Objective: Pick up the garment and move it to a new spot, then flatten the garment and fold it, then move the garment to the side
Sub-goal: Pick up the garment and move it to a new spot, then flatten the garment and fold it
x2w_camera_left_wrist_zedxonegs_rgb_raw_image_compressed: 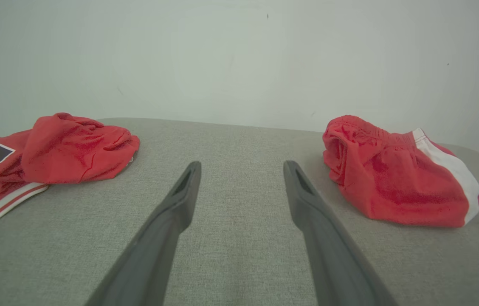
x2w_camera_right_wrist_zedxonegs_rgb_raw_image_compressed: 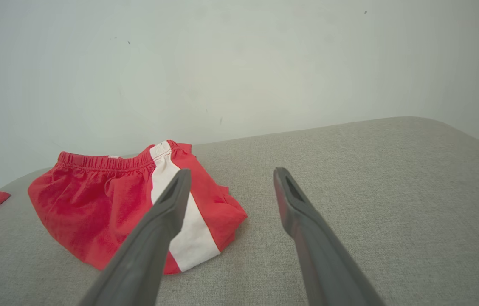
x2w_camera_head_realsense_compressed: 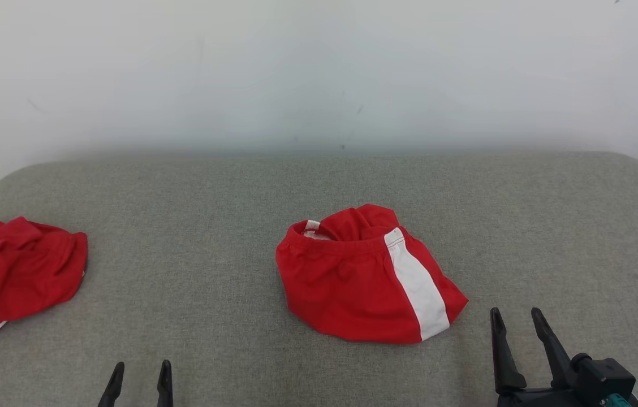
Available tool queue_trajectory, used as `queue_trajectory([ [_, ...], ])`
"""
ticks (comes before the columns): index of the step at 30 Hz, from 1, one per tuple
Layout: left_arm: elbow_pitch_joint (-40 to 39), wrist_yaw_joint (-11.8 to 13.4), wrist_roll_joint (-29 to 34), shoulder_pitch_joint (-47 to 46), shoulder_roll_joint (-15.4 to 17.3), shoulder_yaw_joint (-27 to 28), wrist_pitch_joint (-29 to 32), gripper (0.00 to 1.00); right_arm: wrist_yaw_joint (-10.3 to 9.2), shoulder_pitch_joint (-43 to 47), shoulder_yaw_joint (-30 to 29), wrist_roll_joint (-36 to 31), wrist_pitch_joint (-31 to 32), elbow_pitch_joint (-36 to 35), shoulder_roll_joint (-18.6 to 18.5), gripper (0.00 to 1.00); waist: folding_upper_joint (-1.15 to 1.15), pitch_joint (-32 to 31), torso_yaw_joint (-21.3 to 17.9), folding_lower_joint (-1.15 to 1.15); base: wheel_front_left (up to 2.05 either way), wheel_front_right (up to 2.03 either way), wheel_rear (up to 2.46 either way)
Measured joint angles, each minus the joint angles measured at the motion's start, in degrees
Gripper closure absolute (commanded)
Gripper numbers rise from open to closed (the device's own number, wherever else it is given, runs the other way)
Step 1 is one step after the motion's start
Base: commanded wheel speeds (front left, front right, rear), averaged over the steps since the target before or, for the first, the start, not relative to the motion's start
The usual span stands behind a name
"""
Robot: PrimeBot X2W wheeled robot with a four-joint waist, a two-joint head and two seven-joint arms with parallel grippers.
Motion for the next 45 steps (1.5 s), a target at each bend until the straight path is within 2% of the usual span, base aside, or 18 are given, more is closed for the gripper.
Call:
queue_trajectory([
  [15, 2.07, -0.66, 1.93, 0.12, -0.49, 1.03, 0.0, 0.0, 0.0, -0.03, 1.51, 0.33, 0.46, 0.16, -0.03, 0.0, 0.0, -0.32, -0.88, 0.0, 0.0, 0.0, 0.0],
  [25, 3.09, -0.8, 0.51, -0.88, 0.24, -1.18, 0.0, 0.0, 0.0, -0.3, 1.92, 0.85, 0.54, 0.43, -0.03, 0.0, 0.0, 0.15, -1.31, 0.0, 0.0, 0.0, 0.0],
  [28, 3.55, -0.8, -0.6, -2.36, 1.62, -3.14, 0.0, 0.0, 0.0, -0.34, 2.49, 1.1, 0.56, 0.55, -0.02, 0.0, 0.0, 0.22, -1.74, 0.0, 0.0, 0.0, 0.0],
  [32, 6.11, -0.79, -2.07, -6.13, 5.01, -7.98, 0.02, 0.0, 0.0, -0.93, 3.24, 1.29, 0.8, 0.54, -0.02, 0.0, 0.01, 0.44, -2.82, 0.0, 0.0, 0.0, 0.0],
  [38, 9.34, -0.82, -8.49, -19.09, 9.23, -17.95, 8.8, 0.0, 0.0, -1.55, 4.08, 1.34, 1.11, -0.2, -0.03, 0.0, 0.0, 1.08, -5.56, 0.0, 0.0, 0.0, 0.0],
  [45, 16.35, -0.81, -14.25, -33.61, 9.22, -24.06, 19.38, 0.0, 0.0, -2.66, 6.34, 1.88, 1.26, -0.41, -0.01, 0.0, 0.01, 2.86, -10.23, 0.01, 0.0, 0.0, 0.0],
])
